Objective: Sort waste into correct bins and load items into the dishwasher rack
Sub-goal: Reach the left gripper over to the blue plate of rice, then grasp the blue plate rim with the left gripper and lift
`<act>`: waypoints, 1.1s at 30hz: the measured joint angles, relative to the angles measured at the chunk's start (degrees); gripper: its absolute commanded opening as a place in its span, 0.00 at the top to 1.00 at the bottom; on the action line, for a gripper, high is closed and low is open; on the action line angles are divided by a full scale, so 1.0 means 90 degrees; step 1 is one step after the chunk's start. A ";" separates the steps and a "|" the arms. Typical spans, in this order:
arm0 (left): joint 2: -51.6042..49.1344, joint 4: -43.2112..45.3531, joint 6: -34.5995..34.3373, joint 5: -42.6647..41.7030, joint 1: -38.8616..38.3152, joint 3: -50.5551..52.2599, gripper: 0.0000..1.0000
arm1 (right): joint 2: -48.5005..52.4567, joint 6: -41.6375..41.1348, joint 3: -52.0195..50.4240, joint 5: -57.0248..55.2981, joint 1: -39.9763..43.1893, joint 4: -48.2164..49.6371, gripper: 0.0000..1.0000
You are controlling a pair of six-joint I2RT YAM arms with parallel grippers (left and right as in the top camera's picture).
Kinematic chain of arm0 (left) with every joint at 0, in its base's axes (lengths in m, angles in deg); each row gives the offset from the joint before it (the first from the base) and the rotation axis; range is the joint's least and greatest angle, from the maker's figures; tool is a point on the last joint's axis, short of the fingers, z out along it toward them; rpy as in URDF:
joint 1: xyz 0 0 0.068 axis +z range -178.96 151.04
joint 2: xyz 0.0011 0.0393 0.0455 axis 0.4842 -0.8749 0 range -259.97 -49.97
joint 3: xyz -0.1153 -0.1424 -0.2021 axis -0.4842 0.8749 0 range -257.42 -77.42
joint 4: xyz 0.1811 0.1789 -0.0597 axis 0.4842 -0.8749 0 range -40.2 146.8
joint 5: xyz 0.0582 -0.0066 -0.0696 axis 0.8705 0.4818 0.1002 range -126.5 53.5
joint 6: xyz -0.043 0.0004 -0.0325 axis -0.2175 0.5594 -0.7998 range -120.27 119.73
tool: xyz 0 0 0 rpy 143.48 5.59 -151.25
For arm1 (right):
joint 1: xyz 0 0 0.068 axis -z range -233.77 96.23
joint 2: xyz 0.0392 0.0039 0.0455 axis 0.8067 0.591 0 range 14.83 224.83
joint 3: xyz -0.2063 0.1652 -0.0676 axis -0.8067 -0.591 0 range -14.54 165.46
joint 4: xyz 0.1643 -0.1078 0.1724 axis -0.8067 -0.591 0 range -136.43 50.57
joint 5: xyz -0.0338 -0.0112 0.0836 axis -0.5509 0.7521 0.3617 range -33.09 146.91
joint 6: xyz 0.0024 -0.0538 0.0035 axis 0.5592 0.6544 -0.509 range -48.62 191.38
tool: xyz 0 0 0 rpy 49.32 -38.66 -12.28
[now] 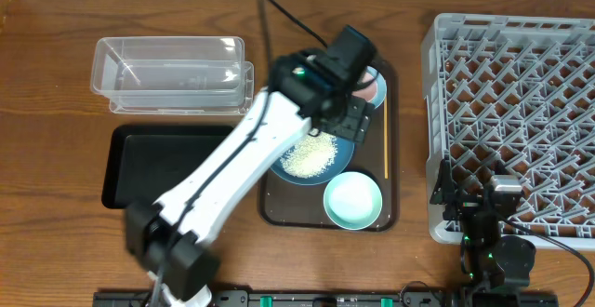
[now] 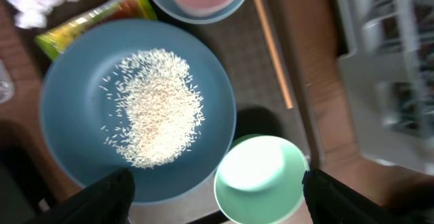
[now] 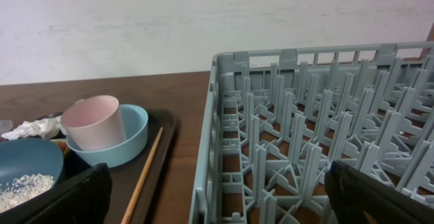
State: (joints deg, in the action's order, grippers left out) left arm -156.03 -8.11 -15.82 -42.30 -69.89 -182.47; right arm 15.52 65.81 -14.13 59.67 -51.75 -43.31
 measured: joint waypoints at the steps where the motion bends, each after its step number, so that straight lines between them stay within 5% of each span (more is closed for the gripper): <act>1: -0.0155 0.0005 -0.0068 0.0049 -0.0044 0.0000 0.18 | 0.0000 0.0000 0.0000 -0.0002 0.0000 0.0000 0.01; 16: -0.2072 0.0622 -0.1608 0.0486 -0.0481 0.0000 0.29 | 0.0000 -0.0002 0.0000 0.0000 0.0000 0.0000 0.01; 20: -0.2212 0.0631 -0.1843 0.0670 -0.0554 0.0002 0.41 | 0.0000 0.0000 0.0000 0.0000 0.0000 0.0000 0.01; 30: -0.2217 0.1020 -0.1965 0.0867 -0.0573 0.0359 0.44 | 0.0000 0.0000 0.0000 0.0000 0.0000 0.0000 0.01; 33: -0.2217 0.1100 -0.1991 0.0906 -0.0573 0.0498 0.54 | 0.0000 0.0000 0.0000 0.0000 -0.0002 0.0000 0.01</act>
State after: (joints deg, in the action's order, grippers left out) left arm -175.98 1.79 -33.74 -34.15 -75.05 -177.99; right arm 15.52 65.81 -14.13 59.67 -51.77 -43.31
